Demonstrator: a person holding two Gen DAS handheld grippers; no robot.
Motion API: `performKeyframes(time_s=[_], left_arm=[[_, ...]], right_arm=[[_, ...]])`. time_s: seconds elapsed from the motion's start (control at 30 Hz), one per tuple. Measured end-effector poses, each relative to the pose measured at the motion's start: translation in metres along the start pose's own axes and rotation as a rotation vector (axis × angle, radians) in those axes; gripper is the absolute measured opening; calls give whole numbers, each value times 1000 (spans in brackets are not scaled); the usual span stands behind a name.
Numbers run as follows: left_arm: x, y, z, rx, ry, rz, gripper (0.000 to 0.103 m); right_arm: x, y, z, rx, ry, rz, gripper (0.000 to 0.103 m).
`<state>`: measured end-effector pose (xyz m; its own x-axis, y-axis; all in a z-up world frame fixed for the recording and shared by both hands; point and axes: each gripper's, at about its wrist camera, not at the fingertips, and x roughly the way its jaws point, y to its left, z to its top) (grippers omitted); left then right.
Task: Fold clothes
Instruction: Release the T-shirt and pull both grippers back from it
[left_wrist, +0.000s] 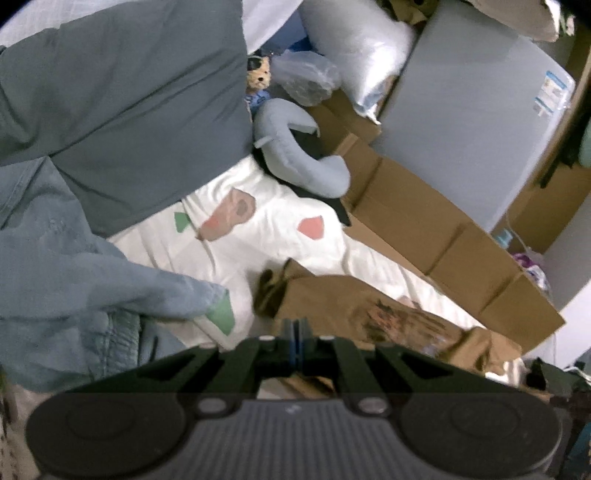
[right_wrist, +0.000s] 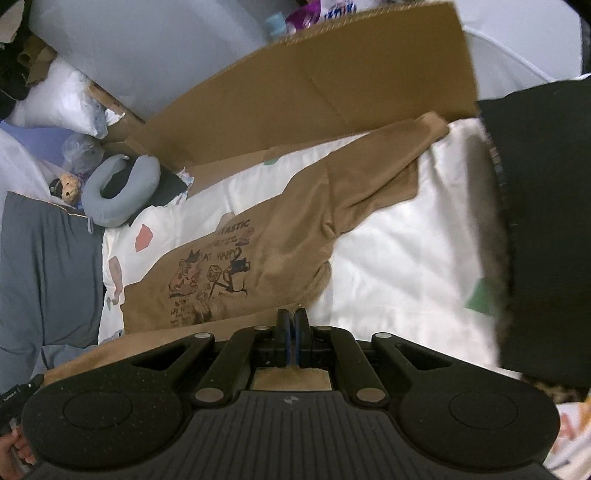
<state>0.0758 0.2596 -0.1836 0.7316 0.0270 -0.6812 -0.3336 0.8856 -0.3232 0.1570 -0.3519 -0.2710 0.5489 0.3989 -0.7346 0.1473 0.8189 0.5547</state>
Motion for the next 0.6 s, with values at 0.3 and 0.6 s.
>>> performKeyframes(time_s=[0.3,0.6], left_arm=[[-44,-12,-16,-2,6,-22,1],[-80,2,-45,-46,66,-26,1]], right_arm=[[-53,1,-14,-20,-17,5,0],[-82,-2,-44,-15,12,-25,0]])
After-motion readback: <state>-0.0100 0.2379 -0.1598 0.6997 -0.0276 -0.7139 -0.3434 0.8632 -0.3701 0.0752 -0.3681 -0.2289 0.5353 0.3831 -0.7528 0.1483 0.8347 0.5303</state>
